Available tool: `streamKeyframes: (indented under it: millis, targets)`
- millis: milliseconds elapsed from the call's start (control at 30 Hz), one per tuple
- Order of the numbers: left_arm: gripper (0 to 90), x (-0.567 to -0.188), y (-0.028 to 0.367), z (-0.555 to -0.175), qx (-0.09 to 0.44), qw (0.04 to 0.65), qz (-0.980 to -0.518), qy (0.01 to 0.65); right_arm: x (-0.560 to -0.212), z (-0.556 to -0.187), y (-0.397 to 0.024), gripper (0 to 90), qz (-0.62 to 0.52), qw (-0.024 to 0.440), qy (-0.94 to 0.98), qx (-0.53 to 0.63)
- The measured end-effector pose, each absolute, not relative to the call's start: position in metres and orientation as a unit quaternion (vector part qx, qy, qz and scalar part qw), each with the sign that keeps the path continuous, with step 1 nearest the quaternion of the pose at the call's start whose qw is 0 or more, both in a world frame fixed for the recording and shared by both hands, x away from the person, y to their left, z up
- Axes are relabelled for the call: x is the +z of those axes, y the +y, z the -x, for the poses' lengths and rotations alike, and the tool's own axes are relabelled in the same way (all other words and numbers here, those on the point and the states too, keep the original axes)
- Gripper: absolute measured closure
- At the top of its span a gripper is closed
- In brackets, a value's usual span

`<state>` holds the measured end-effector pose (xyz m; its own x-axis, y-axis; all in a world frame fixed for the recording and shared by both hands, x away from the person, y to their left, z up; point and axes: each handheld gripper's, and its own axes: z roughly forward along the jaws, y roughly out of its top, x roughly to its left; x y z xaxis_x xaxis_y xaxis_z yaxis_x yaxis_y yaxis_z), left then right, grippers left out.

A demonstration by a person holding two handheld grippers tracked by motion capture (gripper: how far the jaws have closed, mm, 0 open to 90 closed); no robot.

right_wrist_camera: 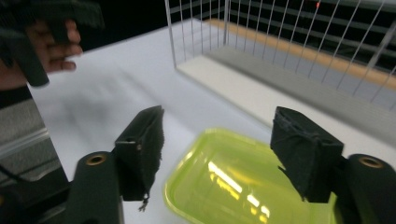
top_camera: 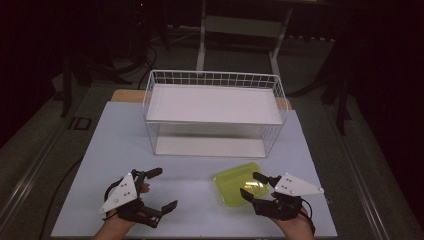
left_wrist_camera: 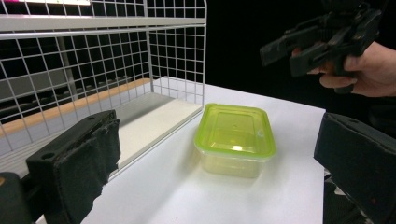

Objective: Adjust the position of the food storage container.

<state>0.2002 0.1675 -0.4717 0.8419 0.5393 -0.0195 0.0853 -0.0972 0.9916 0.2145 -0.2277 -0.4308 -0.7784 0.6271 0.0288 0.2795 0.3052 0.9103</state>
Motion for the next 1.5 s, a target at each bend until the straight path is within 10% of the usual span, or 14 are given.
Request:
streamKeyframes:
  millis: [500,1500]
  targets:
    - [0.9,-0.475,0.164,-0.201,0.177,0.628,-0.726,0.218,-0.472,-0.203,-0.226,89.4,-0.292,0.130,0.844,0.431]
    - [0.9,-0.478,0.162,-0.199,0.171,0.623,-0.734,0.211,-0.494,-0.246,-0.195,89.9,-0.248,0.104,0.885,0.381]
